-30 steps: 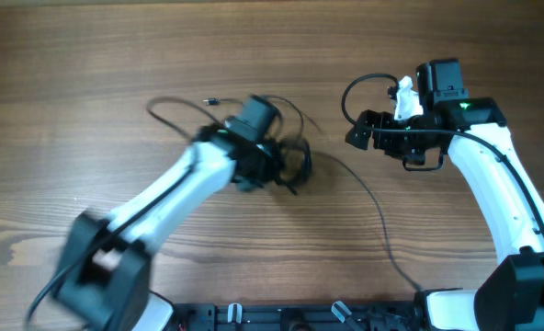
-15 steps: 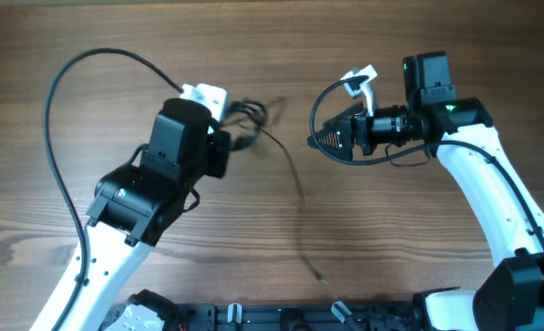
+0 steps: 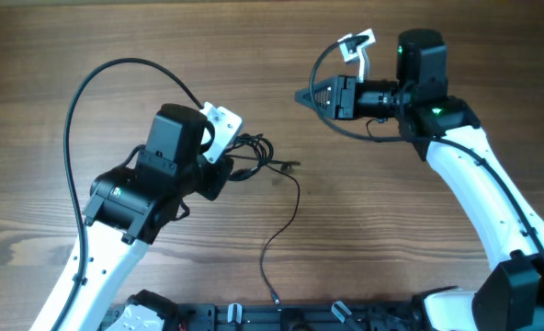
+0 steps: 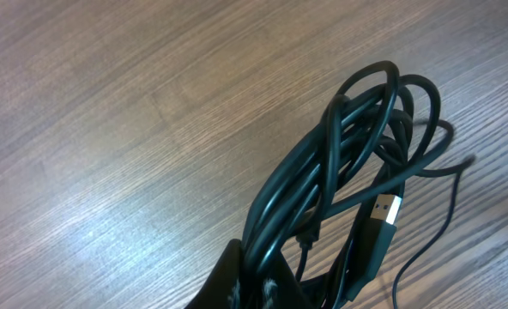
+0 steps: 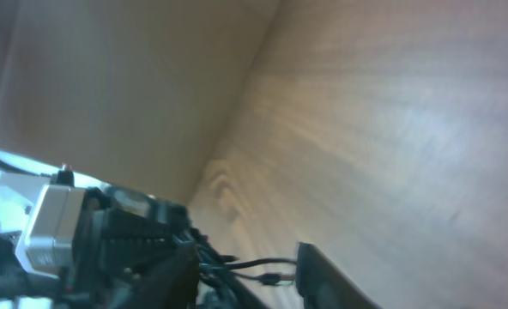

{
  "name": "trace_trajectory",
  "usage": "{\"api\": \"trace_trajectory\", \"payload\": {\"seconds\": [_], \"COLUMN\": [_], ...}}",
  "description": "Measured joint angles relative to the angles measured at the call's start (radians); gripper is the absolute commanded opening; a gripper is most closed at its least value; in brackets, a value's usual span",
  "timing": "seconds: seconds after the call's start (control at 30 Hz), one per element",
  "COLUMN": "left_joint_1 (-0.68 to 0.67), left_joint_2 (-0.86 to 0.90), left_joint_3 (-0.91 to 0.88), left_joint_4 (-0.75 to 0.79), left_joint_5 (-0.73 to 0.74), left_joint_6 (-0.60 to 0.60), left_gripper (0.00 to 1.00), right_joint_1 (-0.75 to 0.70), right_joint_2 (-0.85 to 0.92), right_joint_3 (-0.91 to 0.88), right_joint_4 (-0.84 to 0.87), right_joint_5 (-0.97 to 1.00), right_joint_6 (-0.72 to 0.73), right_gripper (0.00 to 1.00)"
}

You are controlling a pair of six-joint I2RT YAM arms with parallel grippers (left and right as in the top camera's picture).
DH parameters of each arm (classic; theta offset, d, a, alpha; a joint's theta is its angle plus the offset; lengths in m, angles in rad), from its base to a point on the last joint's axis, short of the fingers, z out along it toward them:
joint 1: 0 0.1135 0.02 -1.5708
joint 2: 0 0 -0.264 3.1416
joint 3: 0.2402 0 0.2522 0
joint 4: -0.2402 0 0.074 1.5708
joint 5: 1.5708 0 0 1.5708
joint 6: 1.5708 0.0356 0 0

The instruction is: Untangle cables

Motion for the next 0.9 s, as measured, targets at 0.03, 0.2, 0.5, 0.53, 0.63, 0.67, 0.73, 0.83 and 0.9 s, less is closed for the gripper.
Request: {"api": "trace_trajectory", "payload": {"seconds": [0.03, 0.2, 0.5, 0.53, 0.63, 0.67, 0.73, 0.83, 0.9], "left_joint_1": [0.002, 0.004, 0.005, 0.006, 0.006, 0.006, 0.006, 0.006, 0.006], "left_joint_2": [0.0, 0.0, 0.0, 0.0, 0.0, 0.0, 0.0, 0.0, 0.0], "left_joint_3": [0.0, 0.0, 0.0, 0.0, 0.0, 0.0, 0.0, 0.0, 0.0], "left_joint_4": [0.011, 0.024, 0.022, 0.023, 0.022, 0.023, 0.023, 0.023, 0.022], "left_joint_5": [0.004, 0.008, -0.124, -0.109, -0.06, -0.052, -0.037, -0.03, -0.029], "left_joint_6": [0.003, 0.029, 0.04, 0.04, 0.04, 0.04, 0.04, 0.04, 0.04], "left_gripper": [0.04, 0.04, 0.04, 0.04, 0.04, 0.04, 0.04, 0.04, 0.04], "right_joint_1": [0.013, 0.155, 0.208, 0.217, 0.22, 0.22, 0.237, 0.294, 0.311], "right_joint_2": [0.001, 0.087, 0.365, 0.367, 0.367, 0.367, 0.367, 0.368, 0.368], "right_joint_3": [0.0, 0.0, -0.001, -0.003, -0.002, -0.002, -0.002, -0.001, -0.002], "right_joint_4": [-0.002, 0.005, 0.187, 0.26, 0.398, 0.418, 0.491, 0.542, 0.586], "right_joint_5": [0.0, 0.008, -0.117, -0.124, -0.119, -0.111, -0.094, -0.08, -0.074], "right_joint_6": [0.048, 0.239, 0.517, 0.582, 0.809, 0.863, 0.979, 1.107, 1.141], "right_gripper": [0.46, 0.42, 0.76, 0.84, 0.88, 0.89, 0.93, 0.73, 0.26]}}
